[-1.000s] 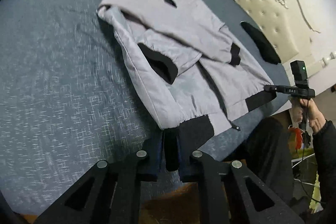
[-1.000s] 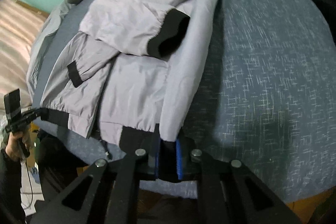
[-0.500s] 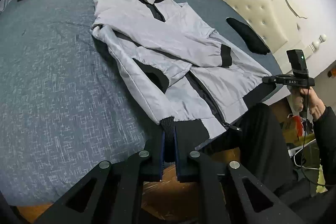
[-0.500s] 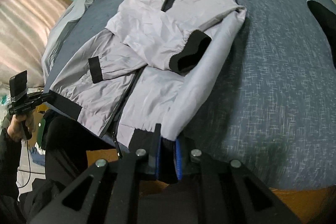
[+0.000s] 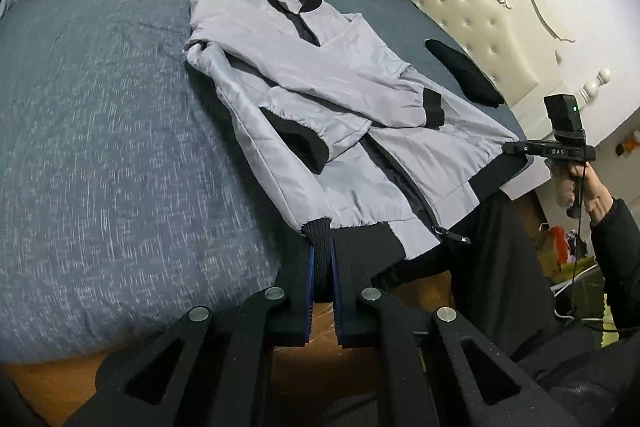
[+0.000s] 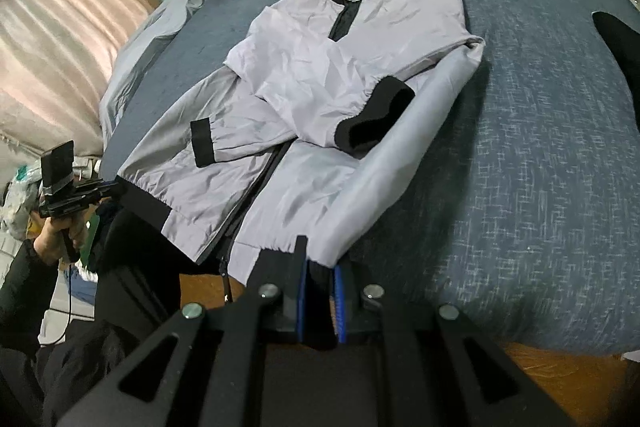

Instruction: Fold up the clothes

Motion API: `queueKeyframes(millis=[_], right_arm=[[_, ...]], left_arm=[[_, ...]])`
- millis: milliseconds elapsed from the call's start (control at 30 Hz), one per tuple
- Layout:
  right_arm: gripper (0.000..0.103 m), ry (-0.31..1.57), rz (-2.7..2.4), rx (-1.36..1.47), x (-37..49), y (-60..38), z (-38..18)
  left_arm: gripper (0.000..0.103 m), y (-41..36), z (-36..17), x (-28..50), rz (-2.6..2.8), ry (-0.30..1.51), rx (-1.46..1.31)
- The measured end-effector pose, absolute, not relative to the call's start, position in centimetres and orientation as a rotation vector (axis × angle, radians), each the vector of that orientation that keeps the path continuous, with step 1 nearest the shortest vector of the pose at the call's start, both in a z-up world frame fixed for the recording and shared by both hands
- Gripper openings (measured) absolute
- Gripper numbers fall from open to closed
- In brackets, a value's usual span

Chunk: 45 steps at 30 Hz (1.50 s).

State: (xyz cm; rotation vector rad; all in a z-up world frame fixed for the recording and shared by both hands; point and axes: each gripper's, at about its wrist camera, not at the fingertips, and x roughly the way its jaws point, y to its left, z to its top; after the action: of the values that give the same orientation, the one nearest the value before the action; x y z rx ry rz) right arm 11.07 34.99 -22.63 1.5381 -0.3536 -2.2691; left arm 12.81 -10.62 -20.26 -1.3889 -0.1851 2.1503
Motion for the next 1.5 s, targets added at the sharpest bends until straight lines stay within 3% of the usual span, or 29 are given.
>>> queueKeyframes(millis=[900, 1500], right_arm=[[0.010, -0.382, -2.211, 1.591, 7.8, 36.9, -25.1], [0.010, -0.383, -2.247, 1.533, 3.7, 37.8, -21.7]], left_arm=[[0.008, -11.1, -20.9, 9.7, 2.120, -0.236, -1.429], [0.008, -12.3, -17.1, 3.7, 2.160, -0.284, -1.373]])
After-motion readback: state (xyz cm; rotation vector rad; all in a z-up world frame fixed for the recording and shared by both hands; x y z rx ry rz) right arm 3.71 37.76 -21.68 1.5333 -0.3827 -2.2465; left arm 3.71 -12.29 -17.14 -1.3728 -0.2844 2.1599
